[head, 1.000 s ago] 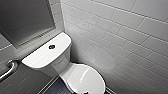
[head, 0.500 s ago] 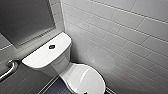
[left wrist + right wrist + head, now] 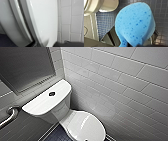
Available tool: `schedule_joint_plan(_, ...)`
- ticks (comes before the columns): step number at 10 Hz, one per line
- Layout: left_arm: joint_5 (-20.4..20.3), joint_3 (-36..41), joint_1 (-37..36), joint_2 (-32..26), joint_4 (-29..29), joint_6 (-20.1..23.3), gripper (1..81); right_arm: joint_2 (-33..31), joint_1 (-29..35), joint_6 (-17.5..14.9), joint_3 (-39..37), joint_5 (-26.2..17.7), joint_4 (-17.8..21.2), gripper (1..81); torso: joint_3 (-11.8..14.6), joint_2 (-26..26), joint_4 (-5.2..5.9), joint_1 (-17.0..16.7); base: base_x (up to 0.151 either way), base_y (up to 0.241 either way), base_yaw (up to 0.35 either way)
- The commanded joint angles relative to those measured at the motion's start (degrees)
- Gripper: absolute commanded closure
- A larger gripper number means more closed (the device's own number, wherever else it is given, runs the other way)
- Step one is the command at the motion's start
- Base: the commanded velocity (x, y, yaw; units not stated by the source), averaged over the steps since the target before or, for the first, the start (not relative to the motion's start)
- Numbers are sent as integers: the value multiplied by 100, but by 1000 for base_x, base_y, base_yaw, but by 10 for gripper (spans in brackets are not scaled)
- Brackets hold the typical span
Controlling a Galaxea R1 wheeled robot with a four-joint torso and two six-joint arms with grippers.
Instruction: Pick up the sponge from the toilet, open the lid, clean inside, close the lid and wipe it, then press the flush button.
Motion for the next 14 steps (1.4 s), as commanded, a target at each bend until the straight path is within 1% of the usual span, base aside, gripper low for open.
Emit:
schedule_joint_plan(1, 256, -153, -767, 82, -359, -4, 10, -270, -7, -1, 115, -288, -40, 811, 0, 0, 0, 0, 0, 0, 0)
schedule_joint_plan(2, 150, -232, -784, 64, -351, -234, 10, -270, -7, -10, 115, -288, -40, 811, 0, -2, 0, 0, 0, 0, 0)
schedule_joint_plan(3, 62, -373, -829, 46, -289, -567, 10, -261, -7, -1, 124, -288, -40, 811, 0, -2, 0, 0, 0, 0, 0)
schedule_joint_plan(4, -26, -382, -881, 11, -272, -752, 10, -253, -7, -10, 141, -288, -40, 811, 0, -2, 0, 0, 0, 0, 0)
schedule_joint_plan(7, -96, -373, -969, -42, -272, -875, 10, -244, -15, -1, 115, -288, -40, 811, 0, -2, 0, 0, 0, 0, 0)
schedule_joint_plan(8, -209, -338, -978, -85, -263, -902, 10, -218, -24, -9, 106, -288, -40, 811, 0, -2, 0, 0, 0, 0, 0)
schedule_joint_plan(9, -395, -250, -978, -164, -149, -1023, 10, -200, -24, -10, 106, -288, -40, 811, 0, -2, 0, 0, 0, 0, 0)
schedule_joint_plan(10, -492, -197, -996, -261, 80, -1349, 10, -182, -15, -10, 106, -288, -40, 811, 0, -2, 0, 0, 0, 0, 0)
schedule_joint_plan(11, -684, -232, -1004, -296, 255, -1622, 10, -182, -16, -10, 115, -288, -40, 811, 0, -2, 0, 0, 0, 0, 0)
schedule_joint_plan(12, -764, -241, -1004, -323, 343, -1780, 10, -182, -24, -10, 124, -288, -40, 811, 0, -2, 0, 0, 0, 0, 0)
schedule_joint_plan(13, -764, -215, -1004, -349, 361, -1842, 10, -182, -15, -10, 133, -288, -40, 811, 0, -2, 0, 0, 0, 0, 0)
schedule_joint_plan(14, -878, -127, -1004, -410, 431, -1903, 10, -174, 2, -10, 133, -288, -40, 811, 0, -2, 0, 0, 0, 0, 0)
